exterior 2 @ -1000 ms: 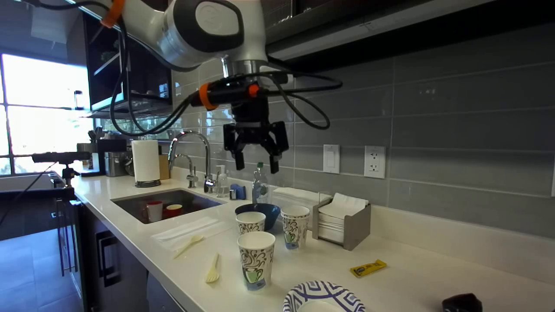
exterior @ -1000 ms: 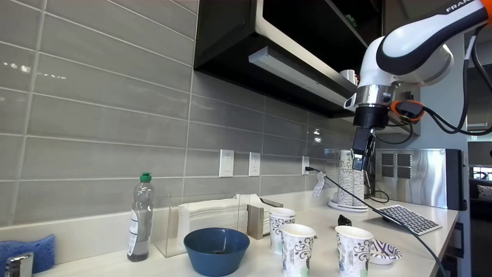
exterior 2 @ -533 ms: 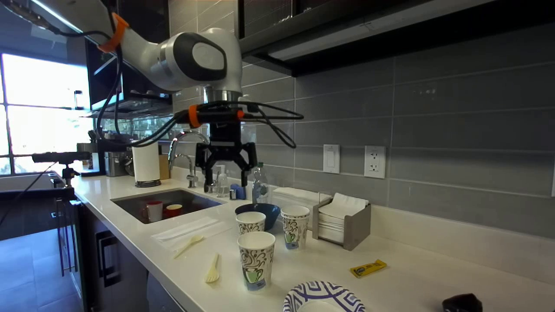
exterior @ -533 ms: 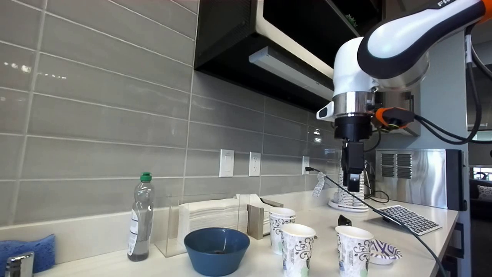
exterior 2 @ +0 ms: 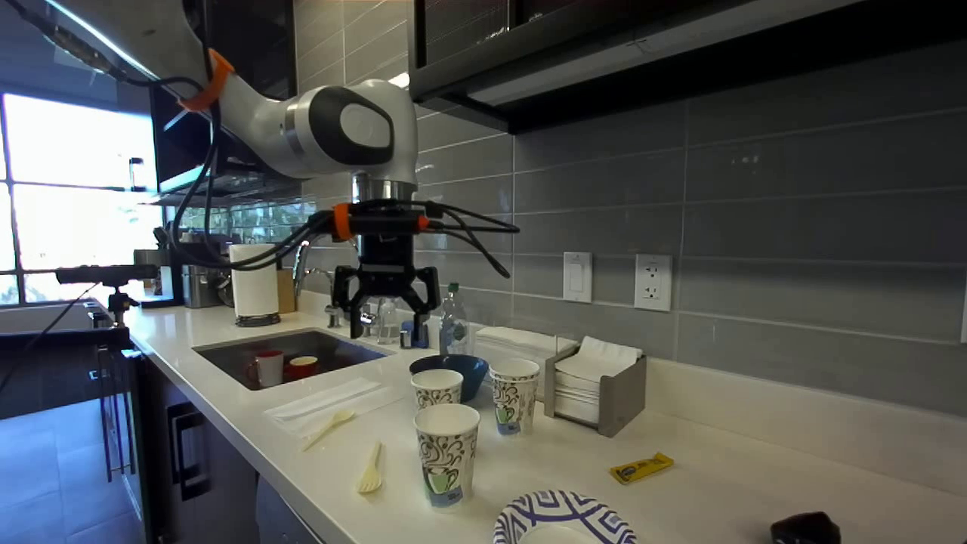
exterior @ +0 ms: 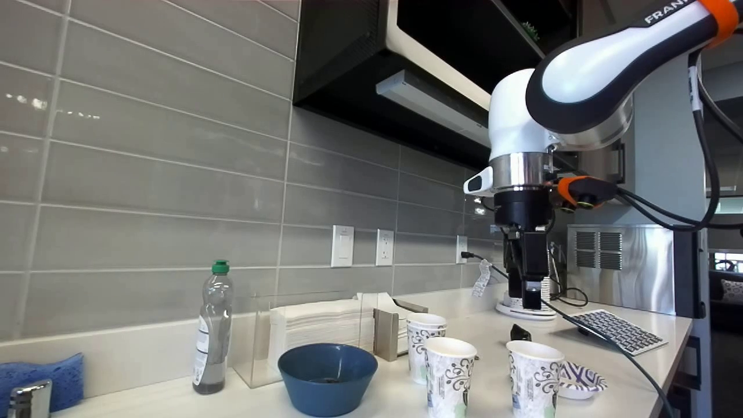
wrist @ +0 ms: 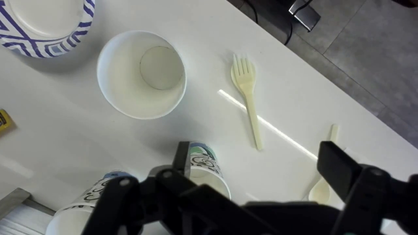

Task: Put one white spoon in the coffee cup at the front.

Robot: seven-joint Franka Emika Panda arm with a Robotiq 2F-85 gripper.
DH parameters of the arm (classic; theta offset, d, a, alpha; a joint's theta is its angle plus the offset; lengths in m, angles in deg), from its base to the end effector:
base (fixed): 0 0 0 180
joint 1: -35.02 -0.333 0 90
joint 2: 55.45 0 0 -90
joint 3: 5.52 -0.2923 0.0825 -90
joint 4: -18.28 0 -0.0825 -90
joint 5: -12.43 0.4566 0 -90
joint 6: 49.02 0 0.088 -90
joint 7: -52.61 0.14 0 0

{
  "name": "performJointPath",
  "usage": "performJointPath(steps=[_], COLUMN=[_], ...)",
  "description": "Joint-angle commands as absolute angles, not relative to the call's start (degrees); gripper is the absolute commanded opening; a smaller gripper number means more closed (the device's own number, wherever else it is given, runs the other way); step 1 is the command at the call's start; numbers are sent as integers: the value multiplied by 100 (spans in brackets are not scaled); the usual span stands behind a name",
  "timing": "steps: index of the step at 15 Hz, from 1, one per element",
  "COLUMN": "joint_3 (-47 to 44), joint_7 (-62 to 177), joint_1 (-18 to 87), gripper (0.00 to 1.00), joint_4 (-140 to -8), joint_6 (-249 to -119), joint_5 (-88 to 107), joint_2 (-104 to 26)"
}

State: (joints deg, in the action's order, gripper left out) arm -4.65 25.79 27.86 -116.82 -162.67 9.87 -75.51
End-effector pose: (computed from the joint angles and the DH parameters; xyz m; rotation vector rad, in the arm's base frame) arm 0.5078 0.0520 0.3753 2.9729 0.9152 -0.0469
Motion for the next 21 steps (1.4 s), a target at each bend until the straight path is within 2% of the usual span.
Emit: performJointPath(steps=[1,8,16,21], joint_3=[-479,-691,-642,-704], joint_7=[2574,2745,2572,2717], joint_1=[2800,2627,2355,2425], gripper=[100,100,100,100], joint_4=[-11673,-12405,-13148,-13111], joint_6=[-16255,-17325,-18320,-18199], joint_5=[992,1091,1338,1164], joint_2=[-7549,-7835,-7554,-7540])
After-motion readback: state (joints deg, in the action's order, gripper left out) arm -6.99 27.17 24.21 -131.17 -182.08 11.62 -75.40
